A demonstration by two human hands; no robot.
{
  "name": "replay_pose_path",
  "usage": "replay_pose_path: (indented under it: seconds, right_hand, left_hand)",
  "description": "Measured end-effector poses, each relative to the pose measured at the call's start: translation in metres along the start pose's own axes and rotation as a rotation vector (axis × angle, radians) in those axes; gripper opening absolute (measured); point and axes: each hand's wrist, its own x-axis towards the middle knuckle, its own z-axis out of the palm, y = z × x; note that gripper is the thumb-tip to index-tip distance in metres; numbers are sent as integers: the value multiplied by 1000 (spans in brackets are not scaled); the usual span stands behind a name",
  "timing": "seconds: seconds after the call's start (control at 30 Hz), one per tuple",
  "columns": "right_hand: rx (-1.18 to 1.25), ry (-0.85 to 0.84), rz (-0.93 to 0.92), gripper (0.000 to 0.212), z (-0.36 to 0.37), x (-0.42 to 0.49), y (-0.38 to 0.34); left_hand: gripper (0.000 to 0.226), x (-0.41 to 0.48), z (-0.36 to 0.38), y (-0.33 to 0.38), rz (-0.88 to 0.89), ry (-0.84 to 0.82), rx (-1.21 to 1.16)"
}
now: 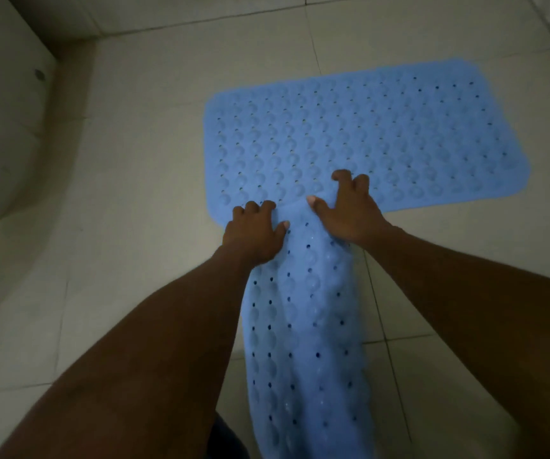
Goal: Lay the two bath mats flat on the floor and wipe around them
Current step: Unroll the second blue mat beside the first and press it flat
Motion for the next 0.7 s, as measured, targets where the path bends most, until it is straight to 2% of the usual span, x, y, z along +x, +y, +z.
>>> replay_pose_path:
  seconds: [0.1, 0.2, 0.27, 0.4, 0.53, 0.7]
  right_hand:
    - [201, -17, 224, 54, 1, -10, 24]
    - [391, -227, 558, 45, -3, -39, 42]
    - [546, -329, 654, 51, -4, -58, 50]
    - [608, -428, 568, 63, -2, -72, 53]
    - [520, -493, 464, 89, 7, -60, 43]
    - [541, -642, 380, 78, 16, -55, 36]
  left_hand:
    - [64, -23, 29, -8, -36, 25, -125]
    - [66, -43, 59, -7, -56, 22, -231]
    - [74, -54, 73, -9, -56, -1, -171]
    - [61, -68, 71, 0, -8, 22, -2]
    - [59, -73, 75, -13, -2, 14, -43]
    - [65, -76, 81, -18, -27, 18, 42]
